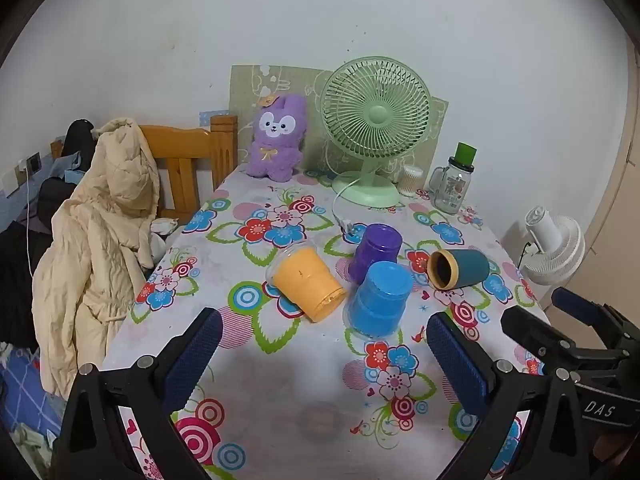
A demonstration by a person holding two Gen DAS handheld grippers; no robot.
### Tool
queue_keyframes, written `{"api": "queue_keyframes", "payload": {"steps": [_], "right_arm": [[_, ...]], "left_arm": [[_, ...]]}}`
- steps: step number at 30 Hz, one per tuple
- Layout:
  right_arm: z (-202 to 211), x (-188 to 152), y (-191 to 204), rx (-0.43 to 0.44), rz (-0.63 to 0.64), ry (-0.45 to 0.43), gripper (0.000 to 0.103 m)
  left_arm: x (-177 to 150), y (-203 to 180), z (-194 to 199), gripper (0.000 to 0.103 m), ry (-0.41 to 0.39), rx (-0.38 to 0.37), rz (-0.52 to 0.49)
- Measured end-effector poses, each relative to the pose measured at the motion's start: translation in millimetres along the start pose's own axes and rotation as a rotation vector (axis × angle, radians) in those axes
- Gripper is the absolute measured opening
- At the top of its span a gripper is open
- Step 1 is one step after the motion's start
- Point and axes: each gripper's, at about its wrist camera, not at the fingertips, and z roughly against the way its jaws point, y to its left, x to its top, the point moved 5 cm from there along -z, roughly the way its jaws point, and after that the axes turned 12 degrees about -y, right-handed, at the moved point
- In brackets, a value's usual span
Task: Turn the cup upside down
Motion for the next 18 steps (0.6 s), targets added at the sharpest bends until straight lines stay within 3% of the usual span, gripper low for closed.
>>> {"api": "queue_keyframes", "payload": {"steps": [18], "right_arm": [[-0.8, -5.1, 1.4, -0.004, 0.002, 0.037, 0.103]], "left_arm": [[-3.0, 1.4, 4.1, 0.103, 0.003, -0.001, 0.014]]}}
